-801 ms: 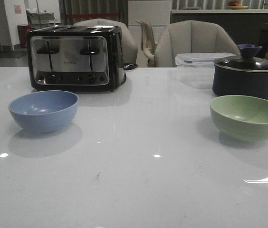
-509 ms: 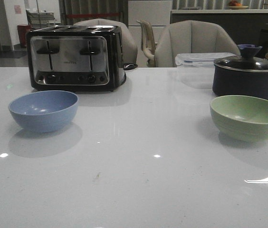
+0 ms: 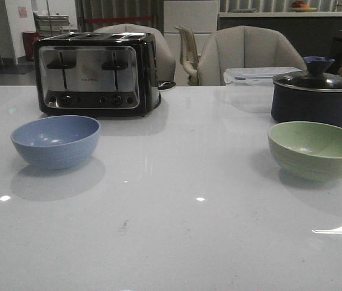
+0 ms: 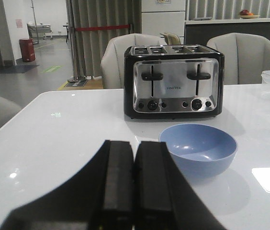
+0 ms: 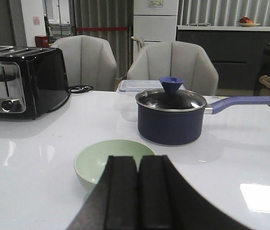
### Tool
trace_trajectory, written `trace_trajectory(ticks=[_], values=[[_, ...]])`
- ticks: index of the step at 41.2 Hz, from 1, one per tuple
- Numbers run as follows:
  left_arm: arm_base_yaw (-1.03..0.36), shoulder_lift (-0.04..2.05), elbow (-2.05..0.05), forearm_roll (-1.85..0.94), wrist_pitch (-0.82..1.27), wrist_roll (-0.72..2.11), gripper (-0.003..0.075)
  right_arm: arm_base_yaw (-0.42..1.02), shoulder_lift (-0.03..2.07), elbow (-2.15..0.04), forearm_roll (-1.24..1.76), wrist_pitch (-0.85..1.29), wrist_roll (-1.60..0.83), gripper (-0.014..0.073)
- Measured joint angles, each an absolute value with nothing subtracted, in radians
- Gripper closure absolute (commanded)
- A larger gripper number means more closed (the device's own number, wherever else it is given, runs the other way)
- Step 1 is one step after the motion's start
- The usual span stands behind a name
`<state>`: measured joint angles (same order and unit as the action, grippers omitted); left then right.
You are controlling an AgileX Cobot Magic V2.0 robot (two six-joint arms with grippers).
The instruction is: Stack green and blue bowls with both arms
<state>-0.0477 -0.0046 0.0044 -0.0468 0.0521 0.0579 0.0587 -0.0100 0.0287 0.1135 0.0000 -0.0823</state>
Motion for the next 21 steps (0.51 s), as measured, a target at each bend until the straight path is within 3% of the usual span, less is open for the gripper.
trace_trajectory(ticks=[12, 21], values=[[-0.048, -0.005, -0.015, -0.045, -0.066, 0.058, 0.0619, 0.059, -0.010, -0.126, 0.114, 0.129, -0.082, 0.0559], [-0.048, 0.005, -0.261, -0.091, 0.045, 0.058, 0.0619, 0.059, 0.034, -0.386, 0.114, 0.257, -0.082, 0.0559]])
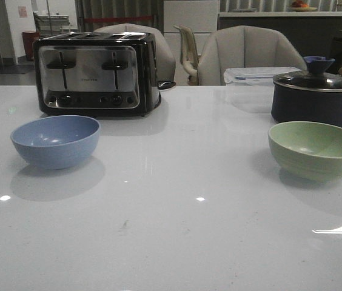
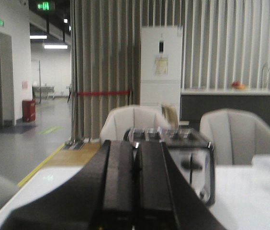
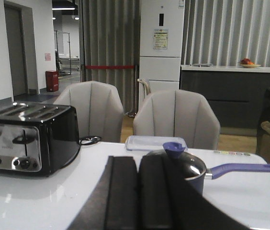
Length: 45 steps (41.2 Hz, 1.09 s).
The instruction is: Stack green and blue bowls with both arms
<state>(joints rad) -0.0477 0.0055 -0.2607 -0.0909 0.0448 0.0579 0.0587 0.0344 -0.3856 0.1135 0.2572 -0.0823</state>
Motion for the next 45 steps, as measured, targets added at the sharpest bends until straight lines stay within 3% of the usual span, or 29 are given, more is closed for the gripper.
trace_trajectory(ticks=[14, 26, 39, 42, 45], values=[[-0.048, 0.258, -0.642, -0.125, 0.437, 0.058, 0.0619, 0.059, 0.332, -0.644, 0.114, 0.487, -0.082, 0.0559], [-0.048, 0.439, -0.660, -0.125, 0.622, 0.058, 0.0619, 0.059, 0.578, -0.646, 0.110, 0.619, -0.082, 0.0559], [-0.048, 0.566, -0.660, -0.125, 0.674, 0.058, 0.0619, 0.059, 0.816, -0.646, 0.104, 0.665, -0.082, 0.0557], [-0.048, 0.584, -0.660, -0.125, 0.674, 0.058, 0.0619, 0.059, 0.859, -0.646, 0.104, 0.665, -0.082, 0.0529], [-0.048, 0.604, -0.660, -0.121, 0.674, 0.058, 0.0598, 0.059, 0.896, -0.646, 0.104, 0.665, -0.082, 0.0431]])
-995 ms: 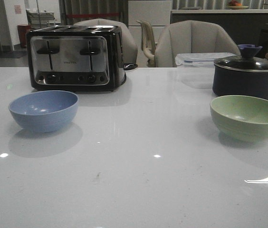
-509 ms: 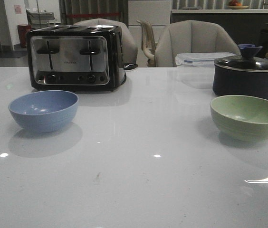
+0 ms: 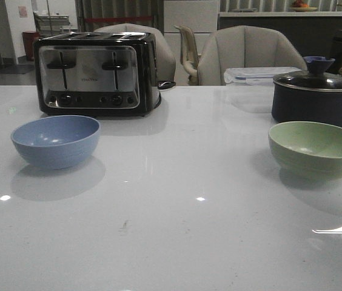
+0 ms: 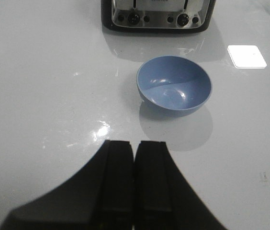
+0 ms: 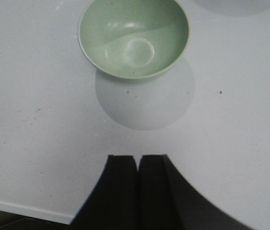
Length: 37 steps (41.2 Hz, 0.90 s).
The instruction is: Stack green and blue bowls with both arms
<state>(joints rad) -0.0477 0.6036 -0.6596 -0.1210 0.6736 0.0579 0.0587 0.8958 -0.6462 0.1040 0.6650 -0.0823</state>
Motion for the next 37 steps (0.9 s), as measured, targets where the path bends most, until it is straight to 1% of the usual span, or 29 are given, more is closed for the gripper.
trace_trajectory(ticks=[2, 3, 5, 7, 10, 12, 18, 22, 30, 37], values=[[-0.048, 0.615, -0.660, -0.119, 0.674, 0.058, 0.0545, 0.059, 0.913, -0.646, 0.104, 0.665, -0.082, 0.0333], [-0.048, 0.623, -0.660, -0.118, 0.674, 0.058, 0.0496, 0.059, 0.921, -0.646, 0.104, 0.665, -0.082, 0.0286], [-0.048, 0.631, -0.660, -0.114, 0.674, 0.058, 0.0382, 0.059, 0.932, -0.646, 0.104, 0.665, -0.082, 0.0161], [-0.048, 0.639, -0.660, -0.113, 0.674, 0.058, 0.0260, 0.059, 0.939, -0.646, 0.104, 0.665, -0.082, 0.0074], [-0.048, 0.646, -0.660, -0.111, 0.674, 0.058, 0.0132, 0.059, 0.949, -0.646, 0.104, 0.658, -0.082, 0.0001], [-0.048, 0.648, -0.660, -0.111, 0.674, 0.058, 0.0093, 0.059, 0.957, -0.646, 0.104, 0.648, -0.082, -0.0010], [-0.048, 0.652, -0.660, -0.111, 0.674, 0.058, 0.0106, 0.052, 0.996, -0.661, 0.104, 0.617, -0.081, -0.0004], [-0.048, 0.652, -0.660, -0.111, 0.674, 0.058, 0.0121, 0.013, 1.058, -0.711, 0.104, 0.622, -0.073, -0.0004], [-0.048, 0.652, -0.660, -0.111, 0.674, 0.058, 0.0138, -0.063, 1.243, -0.872, 0.104, 0.677, -0.069, -0.0004], [-0.048, 0.652, -0.660, -0.111, 0.674, 0.058, 0.0138, -0.073, 1.415, -0.993, 0.111, 0.690, -0.066, -0.0004]])
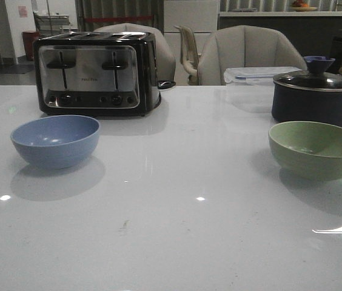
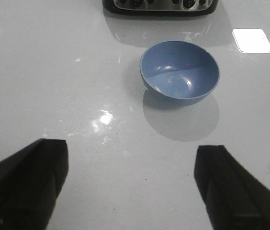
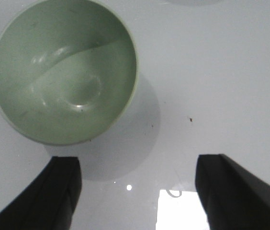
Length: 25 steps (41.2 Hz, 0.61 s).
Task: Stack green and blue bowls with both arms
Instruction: 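Reach the right gripper down and grasp the pale green bowl's rim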
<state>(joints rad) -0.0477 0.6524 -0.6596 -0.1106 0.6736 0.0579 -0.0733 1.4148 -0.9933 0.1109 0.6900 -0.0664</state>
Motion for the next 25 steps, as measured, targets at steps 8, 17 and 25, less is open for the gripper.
trace_trajectory(ticks=[8, 17, 25], values=[[-0.048, 0.652, -0.660, -0.111, 0.674, 0.058, 0.0138, -0.073, 1.593, -1.090, 0.129, 0.652, -0.066, -0.0003], [-0.048, 0.652, -0.660, -0.111, 0.679, 0.058, 0.0138, -0.073, 1.743, -1.146, 0.129, 0.608, -0.066, 0.0004], [-0.048, 0.652, -0.660, -0.111, 0.681, 0.058, 0.0138, -0.073, 1.812, -1.168, 0.129, 0.578, -0.064, 0.0160]])
